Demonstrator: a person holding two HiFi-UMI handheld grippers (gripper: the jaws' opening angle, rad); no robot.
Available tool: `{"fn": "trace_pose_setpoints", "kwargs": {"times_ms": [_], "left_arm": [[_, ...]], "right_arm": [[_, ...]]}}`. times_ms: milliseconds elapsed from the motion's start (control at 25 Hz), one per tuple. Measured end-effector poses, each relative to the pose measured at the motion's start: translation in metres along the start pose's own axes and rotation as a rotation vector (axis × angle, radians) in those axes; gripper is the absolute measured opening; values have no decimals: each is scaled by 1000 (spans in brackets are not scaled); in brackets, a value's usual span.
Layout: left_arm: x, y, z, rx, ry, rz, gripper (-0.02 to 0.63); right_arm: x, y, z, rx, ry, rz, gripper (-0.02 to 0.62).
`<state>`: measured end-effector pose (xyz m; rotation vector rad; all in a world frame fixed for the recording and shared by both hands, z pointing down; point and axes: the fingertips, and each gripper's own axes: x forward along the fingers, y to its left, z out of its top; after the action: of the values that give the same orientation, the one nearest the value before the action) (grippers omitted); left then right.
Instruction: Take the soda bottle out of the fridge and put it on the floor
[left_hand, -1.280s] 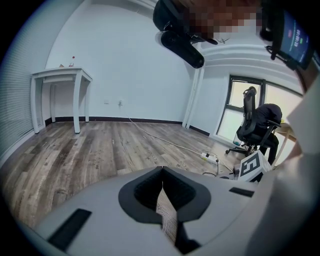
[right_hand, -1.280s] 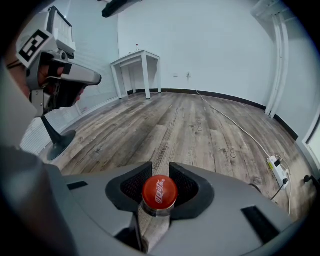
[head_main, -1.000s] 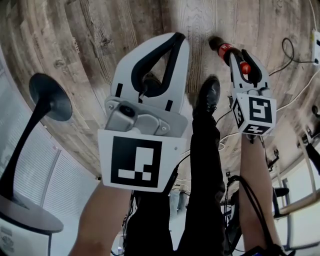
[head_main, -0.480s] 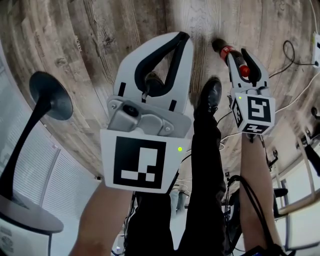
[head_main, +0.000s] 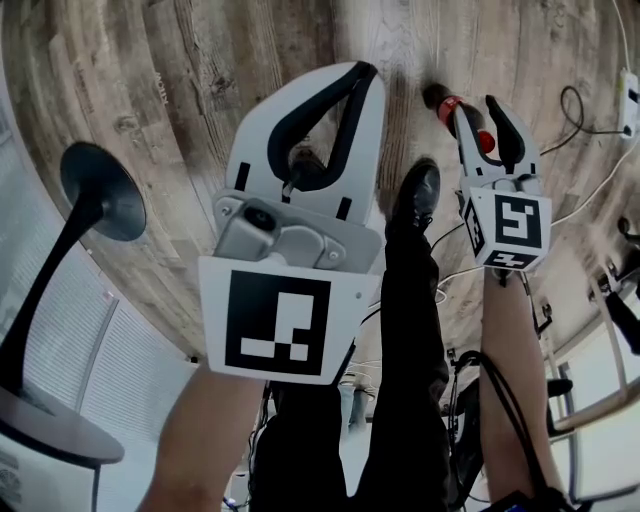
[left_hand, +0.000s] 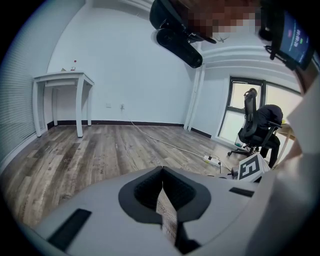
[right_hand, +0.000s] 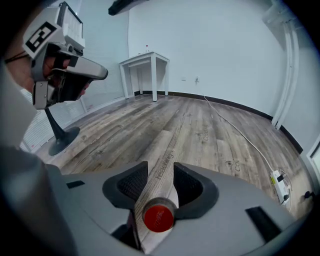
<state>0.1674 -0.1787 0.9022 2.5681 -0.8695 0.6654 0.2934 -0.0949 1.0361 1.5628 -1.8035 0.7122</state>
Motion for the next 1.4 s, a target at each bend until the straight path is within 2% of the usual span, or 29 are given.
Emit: {"fn": "trace_pose_setpoints", "kwargs": {"times_ms": [240, 560, 960, 1160, 1280, 1400], "left_arm": [[-7, 2, 23, 11, -28, 11, 17], [-27, 12, 82, 39, -96, 39, 17], [-65, 24, 203, 72, -231, 112, 17], [-94, 20, 257, 70, -281, 134, 17], [-110, 15, 295, 93, -324, 148, 17], [-131, 10, 333, 119, -371, 170, 17]], "right_arm": [[-9, -2, 39, -18, -63, -10, 173], [-36, 1, 111, -37, -152, -24, 160], [-91, -1, 255, -50, -354, -18, 80], [-131, 5, 321, -69, -430, -6, 14], [-159, 4, 373, -82, -544, -19, 14], [-187, 10, 405, -102, -567, -4, 14]]}}
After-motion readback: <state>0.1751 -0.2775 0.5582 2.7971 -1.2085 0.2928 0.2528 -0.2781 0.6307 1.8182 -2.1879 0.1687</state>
